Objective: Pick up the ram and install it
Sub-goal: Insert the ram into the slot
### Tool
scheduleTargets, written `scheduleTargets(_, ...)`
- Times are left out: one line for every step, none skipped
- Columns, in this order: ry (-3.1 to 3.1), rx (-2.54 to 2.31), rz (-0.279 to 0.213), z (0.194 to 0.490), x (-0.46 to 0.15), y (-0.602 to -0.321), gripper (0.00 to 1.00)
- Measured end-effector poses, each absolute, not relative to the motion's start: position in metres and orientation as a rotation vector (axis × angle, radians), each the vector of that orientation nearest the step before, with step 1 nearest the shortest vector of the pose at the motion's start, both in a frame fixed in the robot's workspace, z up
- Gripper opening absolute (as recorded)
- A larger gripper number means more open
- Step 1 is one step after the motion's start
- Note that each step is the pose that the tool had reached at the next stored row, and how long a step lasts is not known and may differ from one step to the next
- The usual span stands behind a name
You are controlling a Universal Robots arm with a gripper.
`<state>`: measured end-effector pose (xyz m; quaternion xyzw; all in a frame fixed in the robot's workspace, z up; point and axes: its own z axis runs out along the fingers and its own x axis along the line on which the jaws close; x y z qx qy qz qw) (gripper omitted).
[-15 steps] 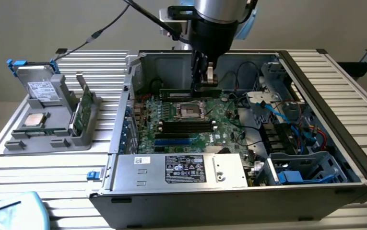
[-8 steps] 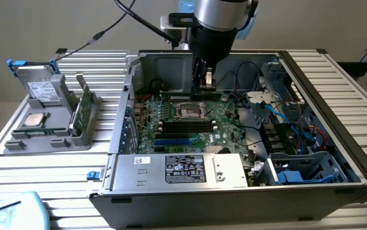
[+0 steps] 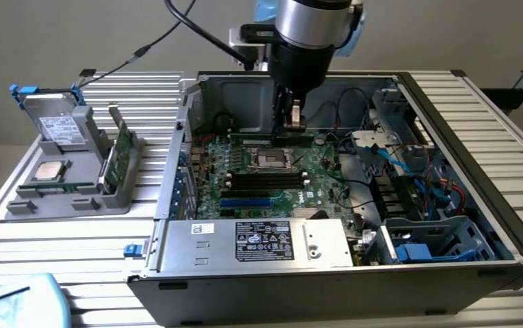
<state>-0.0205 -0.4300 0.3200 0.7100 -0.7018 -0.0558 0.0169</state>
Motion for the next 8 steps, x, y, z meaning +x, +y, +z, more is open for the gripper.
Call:
scheduleTargets(-2.179,2.204,-0.168,0.319,-0.021,-0.428,0.14)
scheduleTargets(-2.177,2.201,-0.162,0.318,-0.02,-0.427,0.14)
scheduleTargets(-2.174,2.198,-0.156,0.317,-0.021,-0.425,0.14)
scheduleTargets(-2.172,2.194,-0.15,0.317,-0.021,-0.424,0.14)
scheduleTargets(-2.17,2.192,-0.145,0.316,-0.02,-0.422,0.14)
scheduleTargets(-2.167,2.189,-0.14,0.315,-0.02,-0.42,0.14)
scheduleTargets(-2.166,2.187,-0.135,0.314,-0.02,-0.418,0.14)
scheduleTargets(-2.165,2.186,-0.134,0.312,-0.02,-0.417,0.14)
